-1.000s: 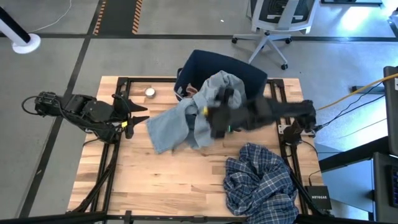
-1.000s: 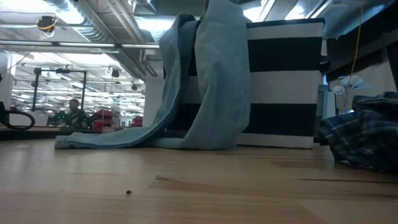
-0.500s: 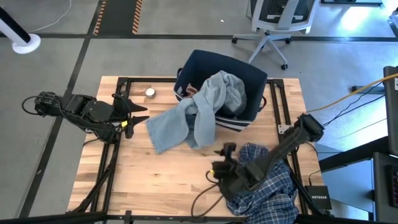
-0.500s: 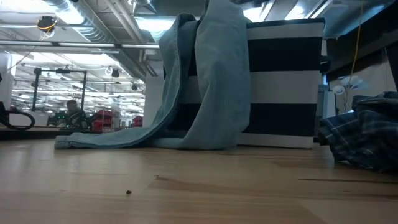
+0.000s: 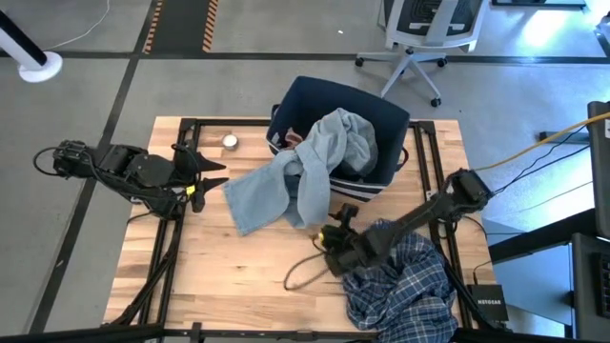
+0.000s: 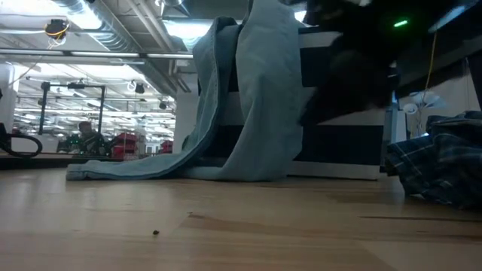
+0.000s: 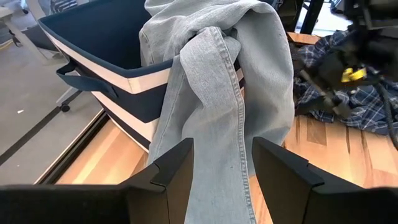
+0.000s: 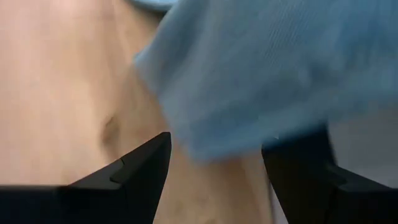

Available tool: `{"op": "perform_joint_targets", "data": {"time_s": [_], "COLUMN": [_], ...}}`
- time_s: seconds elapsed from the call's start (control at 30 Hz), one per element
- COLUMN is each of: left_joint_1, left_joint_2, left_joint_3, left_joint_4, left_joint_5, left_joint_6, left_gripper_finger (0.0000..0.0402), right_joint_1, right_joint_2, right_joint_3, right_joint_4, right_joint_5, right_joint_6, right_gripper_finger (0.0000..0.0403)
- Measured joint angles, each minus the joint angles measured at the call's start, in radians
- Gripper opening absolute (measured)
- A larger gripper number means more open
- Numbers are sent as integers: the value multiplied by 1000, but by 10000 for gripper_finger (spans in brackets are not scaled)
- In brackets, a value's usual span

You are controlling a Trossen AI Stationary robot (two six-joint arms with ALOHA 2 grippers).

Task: Sort clothes
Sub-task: Put the light blue pants into the blue laundry organizer

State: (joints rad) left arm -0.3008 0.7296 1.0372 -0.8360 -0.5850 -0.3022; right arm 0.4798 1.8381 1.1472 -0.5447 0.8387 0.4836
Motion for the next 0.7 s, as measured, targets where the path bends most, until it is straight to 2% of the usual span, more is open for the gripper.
{"op": "perform_joint_targets", "data": {"time_s": [0.13,0.23,0.4,0.5,0.7], "left_joint_1": [0,0,0,0,0], "left_joint_2": [0,0,0,0,0], "left_joint_3": [0,0,0,0,0], "left_joint_4": [0,0,-1,-18,-16], "left_joint_5": [0,0,0,0,0], "left_joint_6": [12,16,18,17,10], "left_gripper_finger": [158,158,158,158,158], "right_joint_1": [-85,-132,-155,-147,-149], "right_joint_2": [0,0,-1,-13,-29], "right_joint_3": [-2,-2,55,138,393], "right_joint_4": [141,316,557,630,610], "right_joint_5": [-2,-37,-69,-18,159], "right_joint_6": [-167,-326,-574,-748,-1102], "right_gripper_finger": [271,271,271,271,271]}}
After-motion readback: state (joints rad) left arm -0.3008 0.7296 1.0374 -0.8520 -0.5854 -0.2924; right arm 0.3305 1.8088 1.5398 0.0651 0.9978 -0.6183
